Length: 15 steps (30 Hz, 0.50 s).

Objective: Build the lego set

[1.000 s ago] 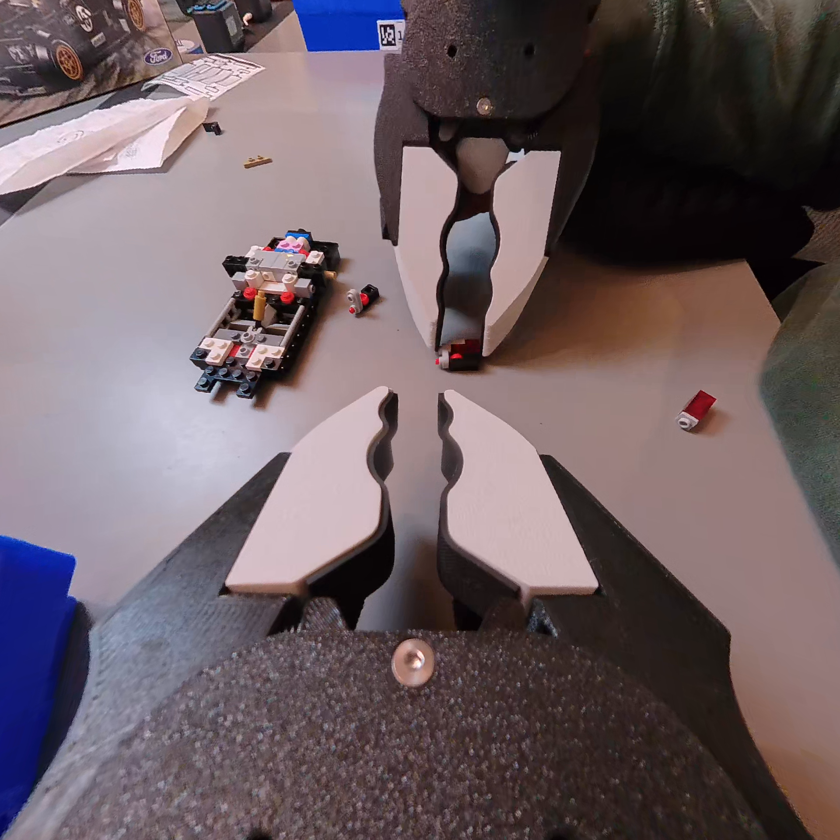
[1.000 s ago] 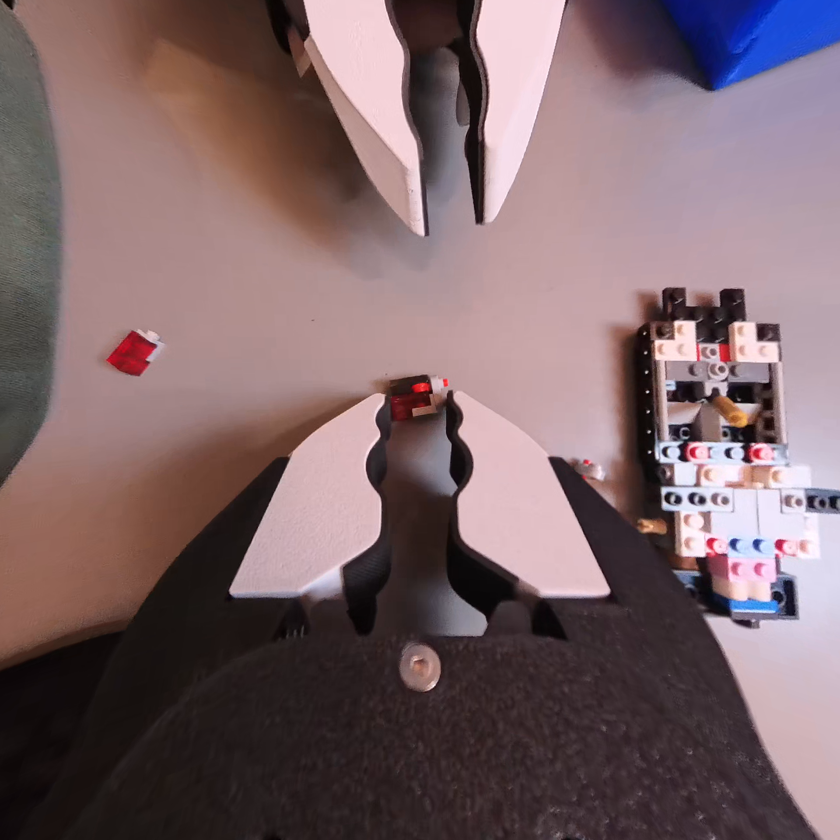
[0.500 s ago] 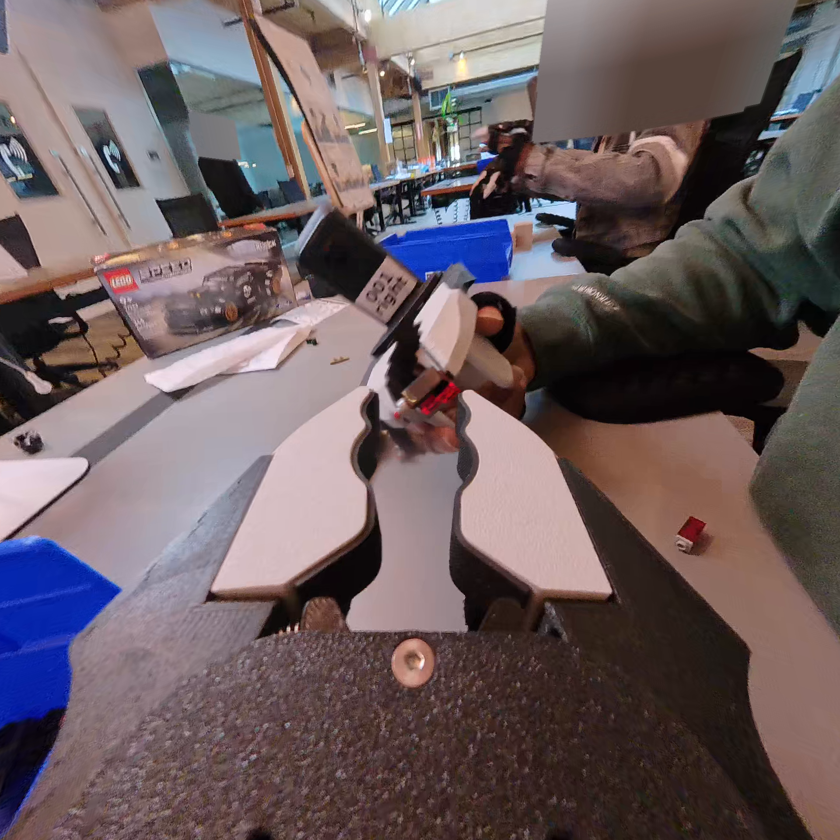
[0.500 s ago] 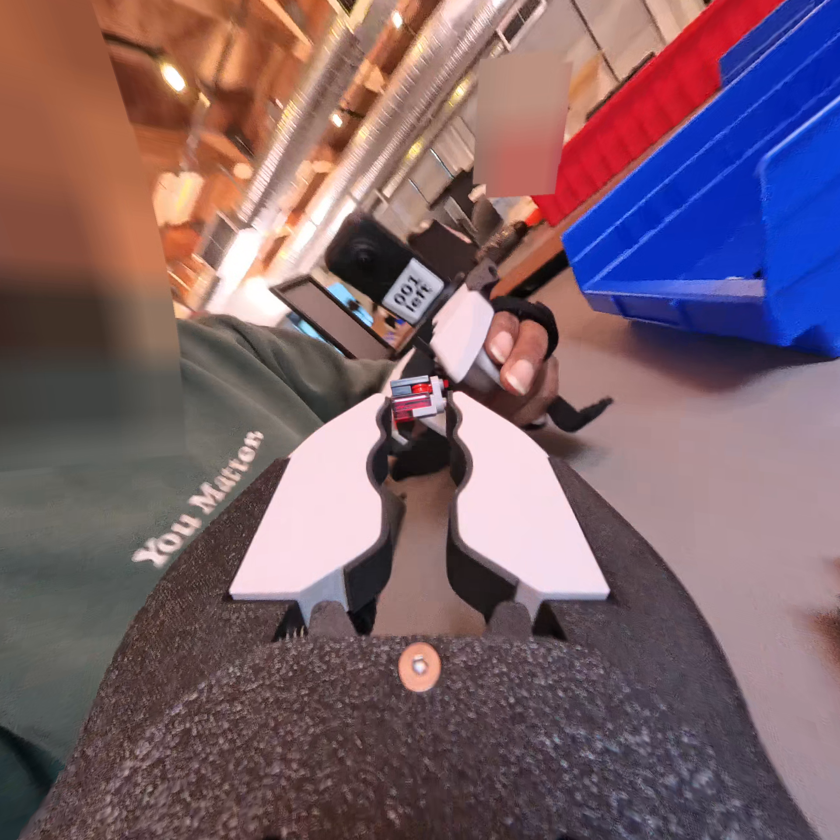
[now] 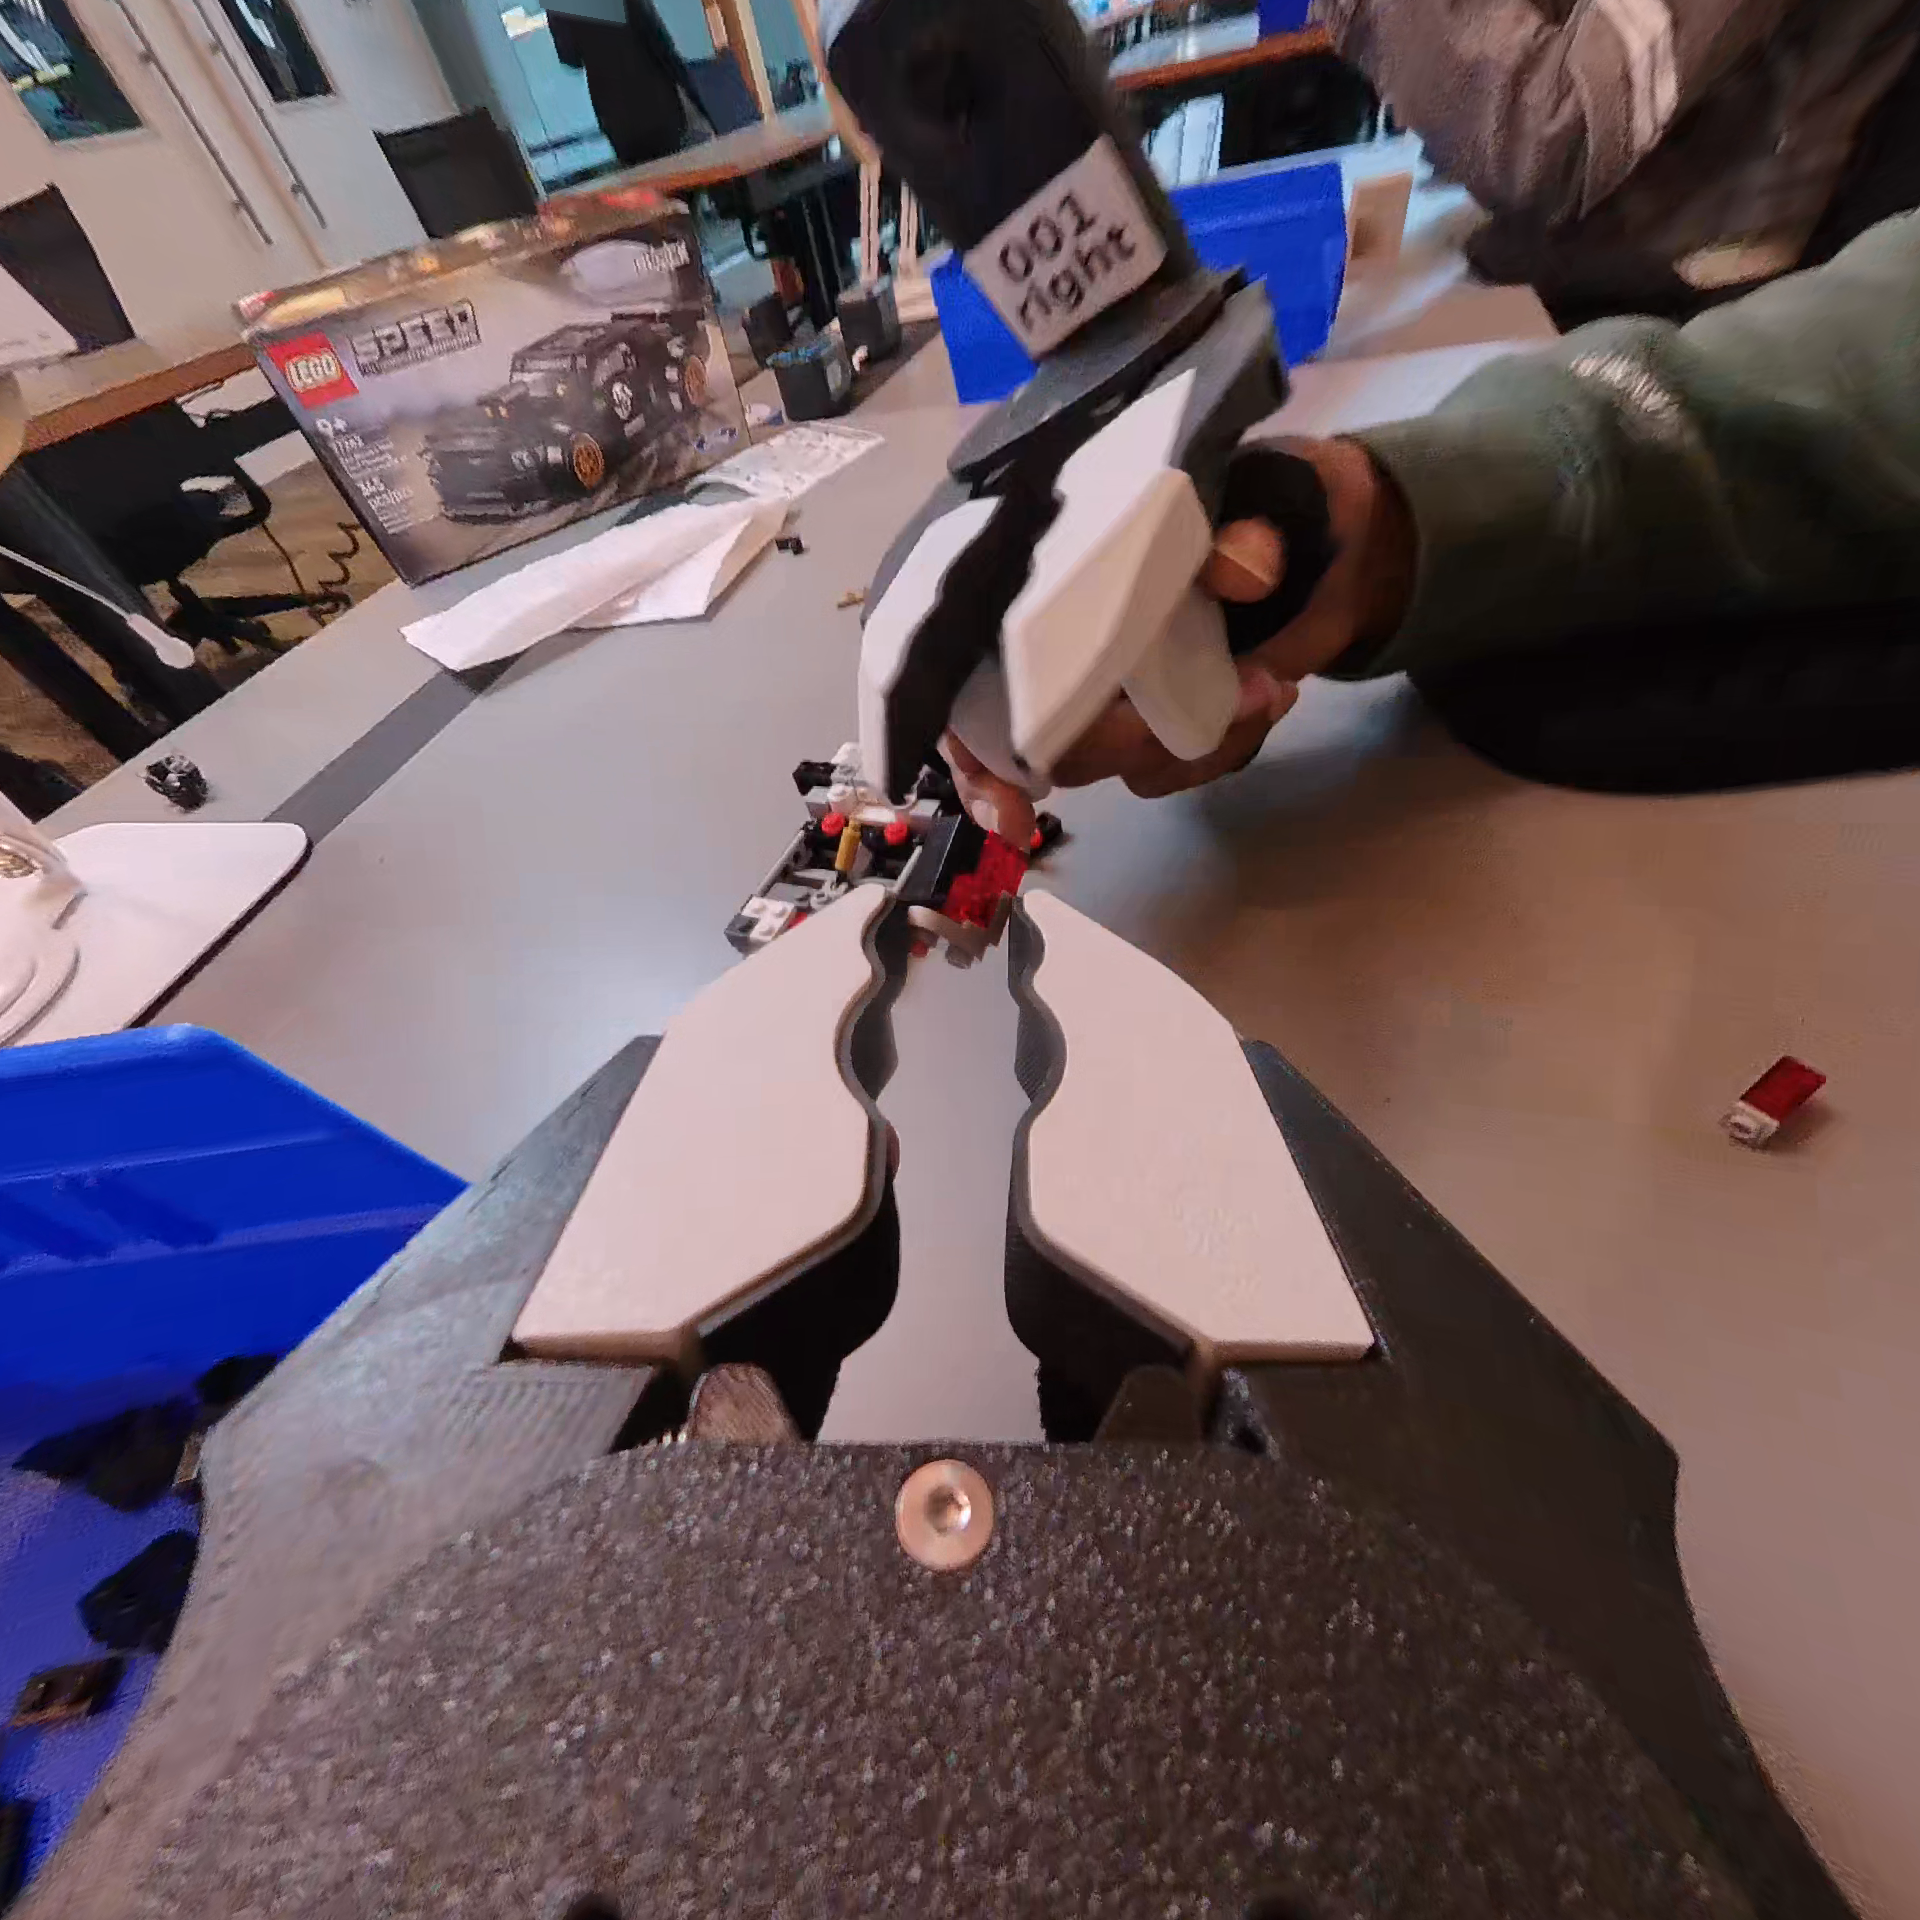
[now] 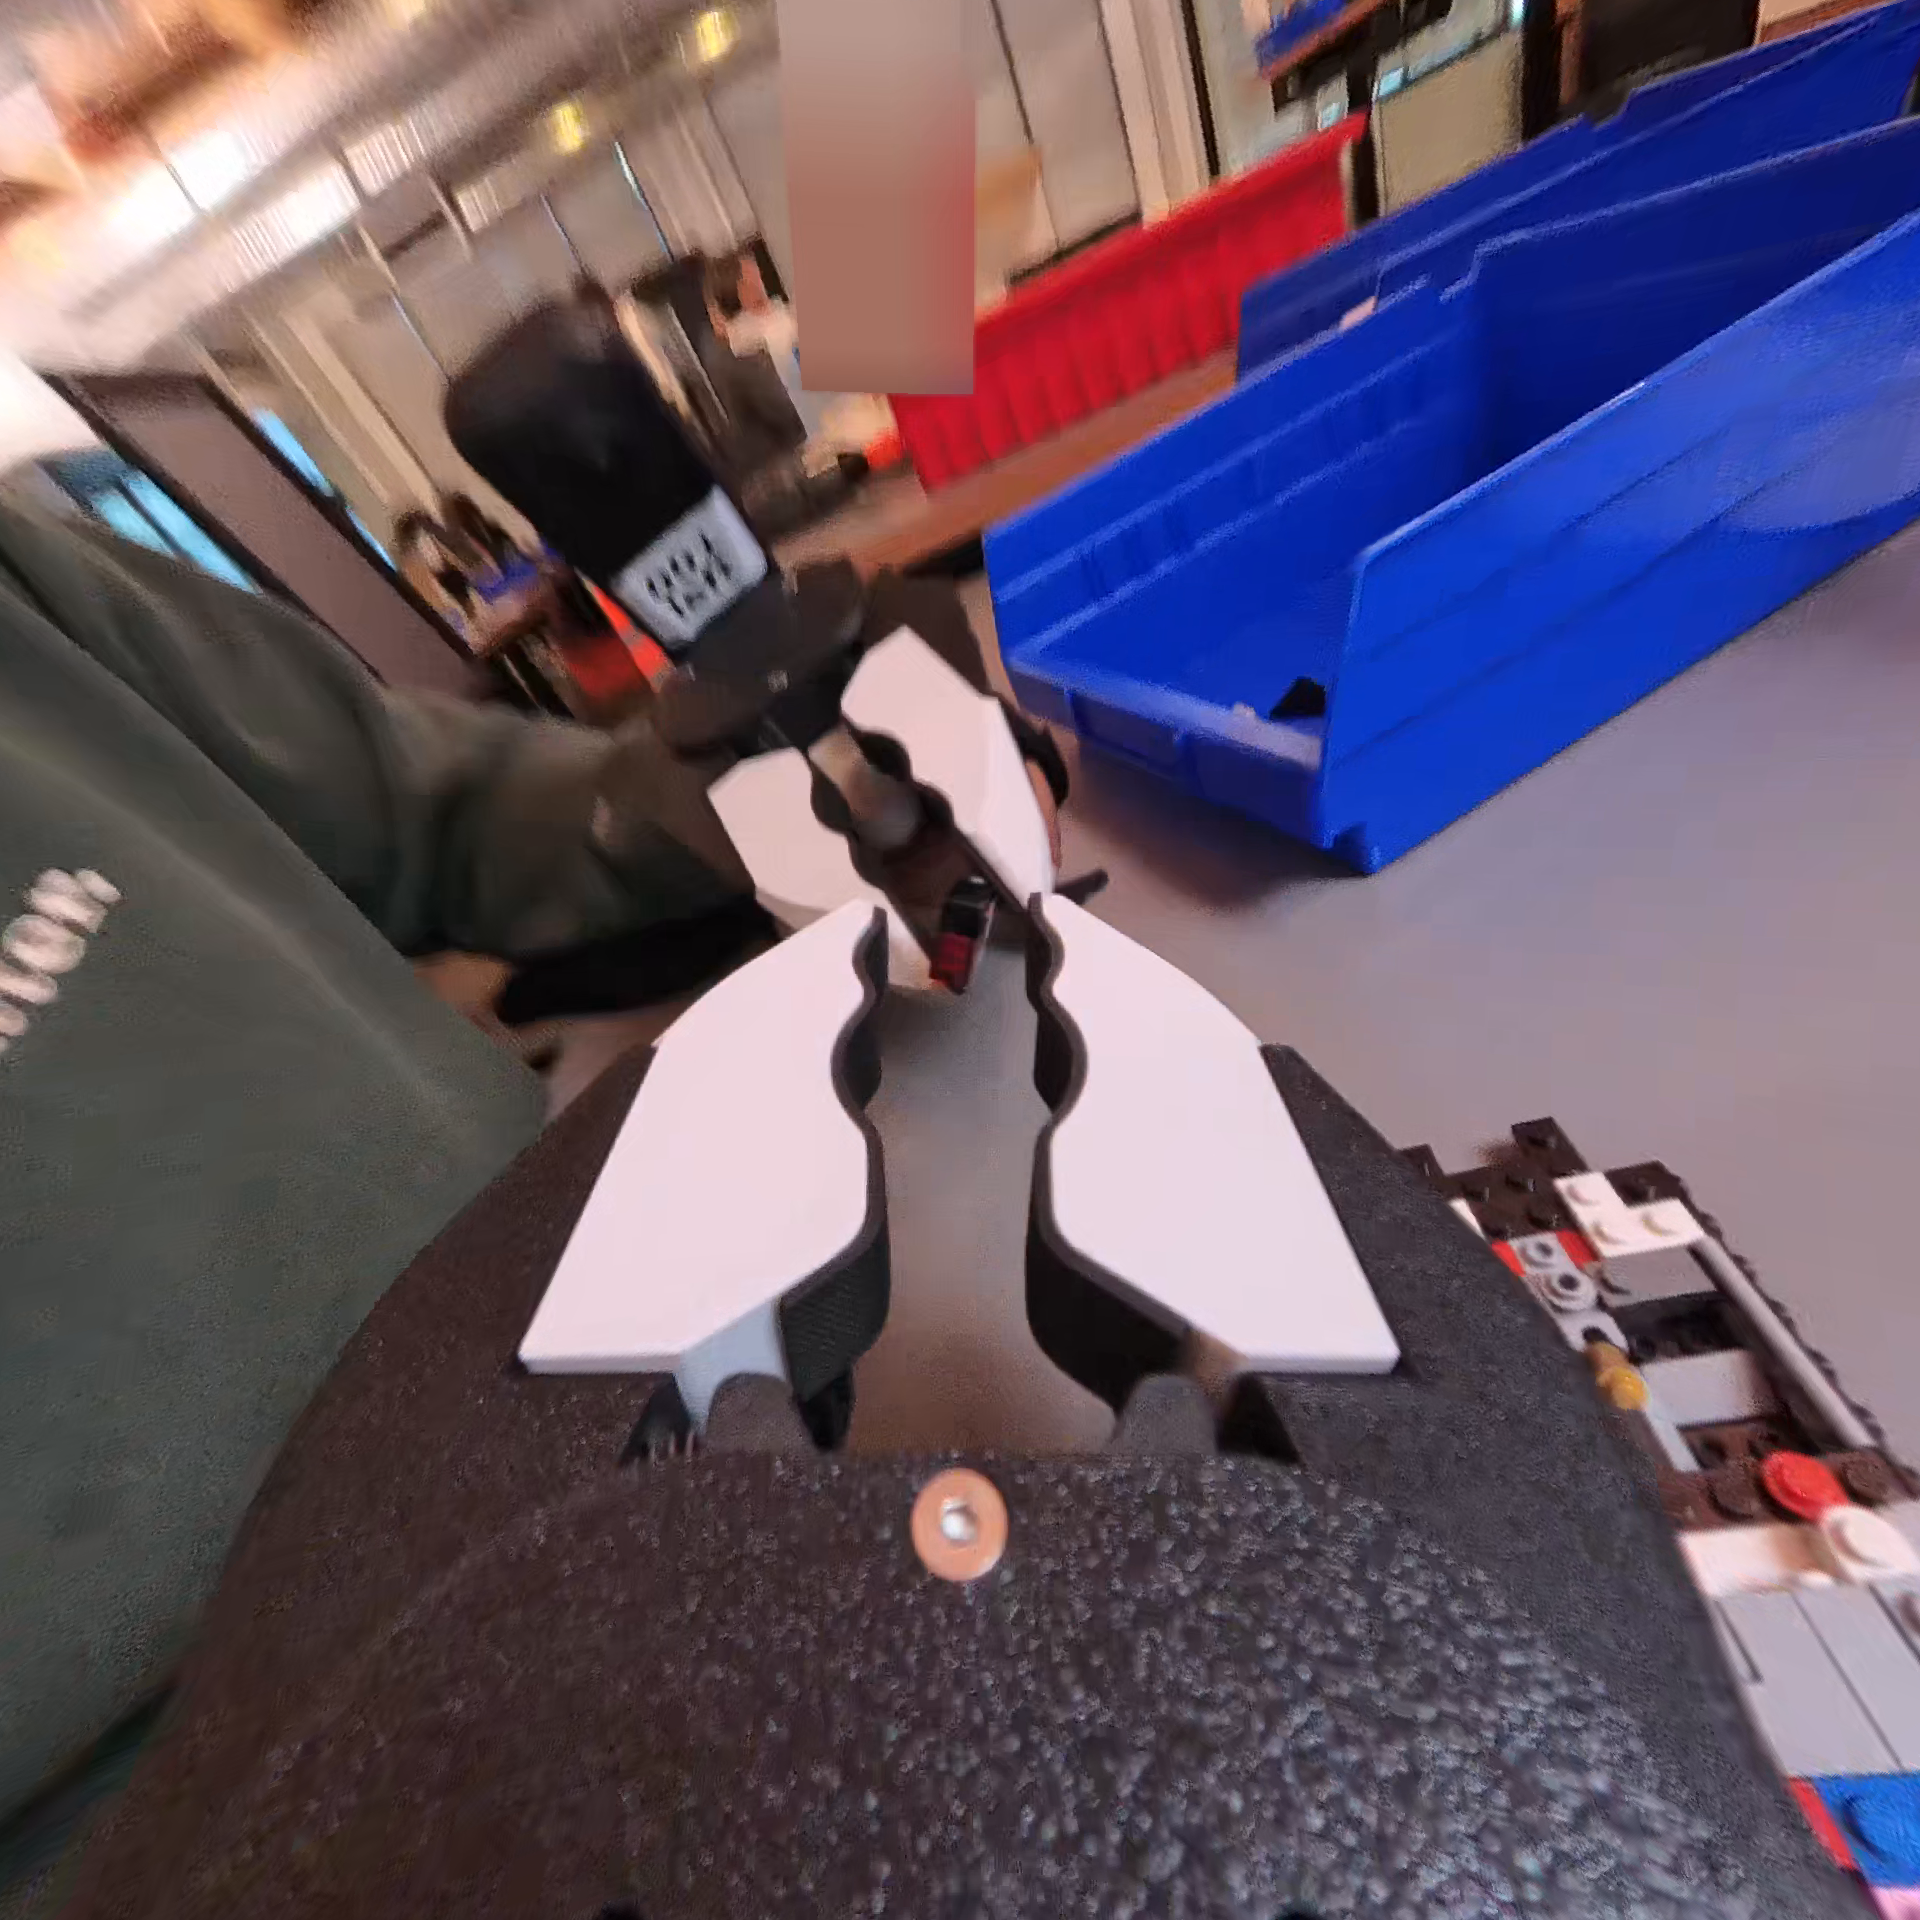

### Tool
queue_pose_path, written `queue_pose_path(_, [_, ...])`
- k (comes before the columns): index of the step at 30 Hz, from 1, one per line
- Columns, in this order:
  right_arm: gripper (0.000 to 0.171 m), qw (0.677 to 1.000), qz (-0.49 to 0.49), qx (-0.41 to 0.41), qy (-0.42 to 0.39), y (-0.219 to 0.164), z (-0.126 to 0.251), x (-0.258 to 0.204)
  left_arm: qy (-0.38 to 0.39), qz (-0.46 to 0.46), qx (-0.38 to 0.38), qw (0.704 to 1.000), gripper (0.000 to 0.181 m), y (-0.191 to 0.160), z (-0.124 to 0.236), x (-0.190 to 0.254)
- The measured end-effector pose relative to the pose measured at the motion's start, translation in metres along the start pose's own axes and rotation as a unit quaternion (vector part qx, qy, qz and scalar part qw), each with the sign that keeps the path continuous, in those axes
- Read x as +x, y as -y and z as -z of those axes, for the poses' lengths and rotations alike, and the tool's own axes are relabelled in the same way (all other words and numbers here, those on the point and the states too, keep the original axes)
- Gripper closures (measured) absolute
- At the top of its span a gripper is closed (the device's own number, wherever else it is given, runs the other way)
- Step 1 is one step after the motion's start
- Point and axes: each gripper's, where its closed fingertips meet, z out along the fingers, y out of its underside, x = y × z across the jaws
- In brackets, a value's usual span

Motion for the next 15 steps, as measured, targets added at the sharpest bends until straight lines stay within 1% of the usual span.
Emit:
queue_pose_path(1, [0.146, 1.0, 0.019, -0.022, -0.01, -0.007, -0.004, -0.001, 0.003, -0.011, -0.013, 1.0, 0.163, -0.003, -0.002, 0.001])
queue_pose_path(2, [0.15, 0.999, 0.028, -0.036, -0.02, -0.013, -0.008, 0.0, 0.005, -0.031, -0.027, 0.999, 0.163, -0.006, -0.003, 0.003])
queue_pose_path(3, [0.161, 0.998, 0.031, -0.054, -0.03, -0.019, -0.011, 0.002, 0.007, -0.048, -0.034, 0.998, 0.163, -0.009, -0.005, 0.005])
queue_pose_path(5, [0.162, 0.997, 0.037, -0.06, -0.035, -0.022, -0.012, 0.003, 0.008, -0.059, -0.042, 0.997, 0.163, -0.012, -0.005, 0.006])
queue_pose_path(6, [0.163, 0.998, 0.032, -0.047, -0.024, -0.019, -0.011, 0.0, 0.005, -0.053, -0.033, 0.998, 0.164, -0.01, -0.005, 0.007])
queue_pose_path(7, [0.163, 0.999, 0.021, -0.024, -0.008, -0.013, -0.01, -0.004, -0.002, -0.03, -0.013, 0.999, 0.165, -0.005, -0.003, 0.008])
queue_pose_path(8, [0.163, 1.0, 0.011, 0.006, 0.011, -0.004, -0.009, -0.009, -0.017, 0.011, 0.016, 1.0, 0.165, 0.004, -0.001, 0.01])
queue_pose_path(9, [0.163, 0.999, 0.002, 0.039, 0.026, 0.005, -0.006, -0.013, -0.048, 0.064, 0.054, 0.995, 0.16, 0.015, 0.002, 0.013])
queue_pose_path(10, [0.163, 0.997, -0.003, 0.071, 0.038, 0.013, -0.003, -0.016, -0.079, 0.121, 0.091, 0.985, 0.156, 0.026, 0.007, 0.015])
queue_pose_path(11, [0.163, 0.994, -0.004, 0.097, 0.048, 0.02, -0.001, -0.019, -0.106, 0.166, 0.119, 0.973, 0.157, 0.035, 0.011, 0.015])
queue_pose_path(13, [0.163, 0.99, -0.007, 0.124, 0.069, 0.026, 0.0, -0.026, -0.128, 0.212, 0.15, 0.957, 0.162, 0.045, 0.014, 0.014])
queue_pose_path(15, [0.163, 0.988, -0.007, 0.134, 0.081, 0.029, -0.002, -0.032, -0.135, 0.23, 0.164, 0.95, 0.166, 0.049, 0.014, 0.014])
